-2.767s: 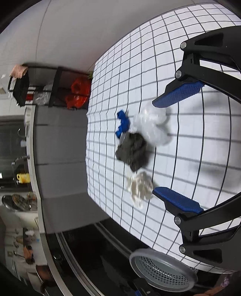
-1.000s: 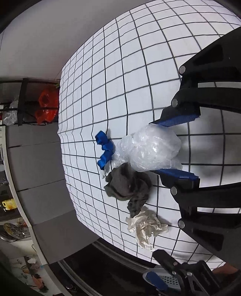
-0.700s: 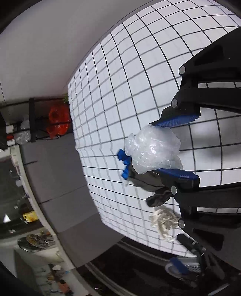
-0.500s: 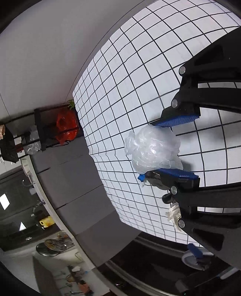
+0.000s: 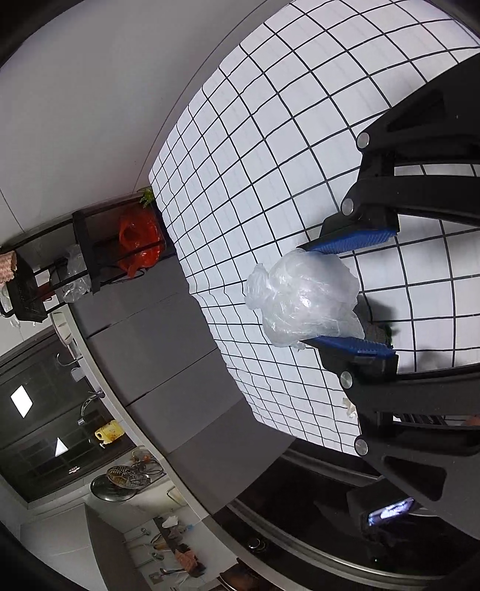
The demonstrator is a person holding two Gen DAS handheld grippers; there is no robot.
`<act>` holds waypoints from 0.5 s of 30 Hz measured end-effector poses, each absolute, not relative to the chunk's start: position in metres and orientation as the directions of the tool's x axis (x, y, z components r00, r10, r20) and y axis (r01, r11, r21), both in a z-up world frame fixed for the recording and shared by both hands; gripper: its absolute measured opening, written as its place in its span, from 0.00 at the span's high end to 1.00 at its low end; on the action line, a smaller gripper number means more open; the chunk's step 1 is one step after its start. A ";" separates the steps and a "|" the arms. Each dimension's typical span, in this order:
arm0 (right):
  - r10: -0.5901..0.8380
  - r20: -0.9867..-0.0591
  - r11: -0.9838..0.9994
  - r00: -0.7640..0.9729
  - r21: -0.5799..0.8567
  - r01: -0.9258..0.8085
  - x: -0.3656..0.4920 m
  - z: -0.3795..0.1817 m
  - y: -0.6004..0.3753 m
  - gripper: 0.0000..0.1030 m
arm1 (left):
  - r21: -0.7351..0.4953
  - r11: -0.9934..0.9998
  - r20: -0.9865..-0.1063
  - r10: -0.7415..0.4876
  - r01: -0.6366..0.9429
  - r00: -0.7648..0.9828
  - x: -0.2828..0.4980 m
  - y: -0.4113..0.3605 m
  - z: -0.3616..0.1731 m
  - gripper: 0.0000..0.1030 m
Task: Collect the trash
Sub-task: 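Grasp the clear plastic bag with the right tool while the left tool grasps the crumpled white paper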
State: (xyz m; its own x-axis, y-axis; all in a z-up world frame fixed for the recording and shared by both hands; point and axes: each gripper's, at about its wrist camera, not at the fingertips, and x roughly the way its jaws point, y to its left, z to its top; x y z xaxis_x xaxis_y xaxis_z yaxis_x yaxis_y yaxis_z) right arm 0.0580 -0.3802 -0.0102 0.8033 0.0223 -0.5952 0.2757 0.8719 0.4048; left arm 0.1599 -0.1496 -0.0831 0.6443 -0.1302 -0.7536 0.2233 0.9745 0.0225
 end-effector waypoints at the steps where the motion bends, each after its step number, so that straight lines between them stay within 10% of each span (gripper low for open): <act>1: 0.025 -0.594 0.871 0.804 0.407 0.274 0.058 -0.010 -0.380 0.62 | 0.027 0.974 -0.759 -0.125 0.223 0.639 0.162 -0.151 -0.085 0.23; 6: 0.034 -0.595 0.872 0.803 0.410 0.266 0.058 -0.011 -0.380 0.62 | 0.046 0.968 -0.784 -0.119 0.248 0.609 0.162 -0.157 -0.093 0.63; 15: 0.053 -0.592 0.882 0.804 0.406 0.241 0.062 -0.008 -0.371 0.62 | 0.018 0.967 -0.747 -0.156 0.254 0.647 0.140 -0.132 -0.060 0.72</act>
State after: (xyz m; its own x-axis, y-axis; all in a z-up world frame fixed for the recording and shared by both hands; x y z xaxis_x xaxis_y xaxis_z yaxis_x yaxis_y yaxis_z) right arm 0.0625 -0.3706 -0.0076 0.8045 0.0526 -0.5917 0.2407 0.8817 0.4057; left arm 0.1404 -0.1320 -0.0604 0.6466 -0.1555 -0.7468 0.2539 0.9671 0.0184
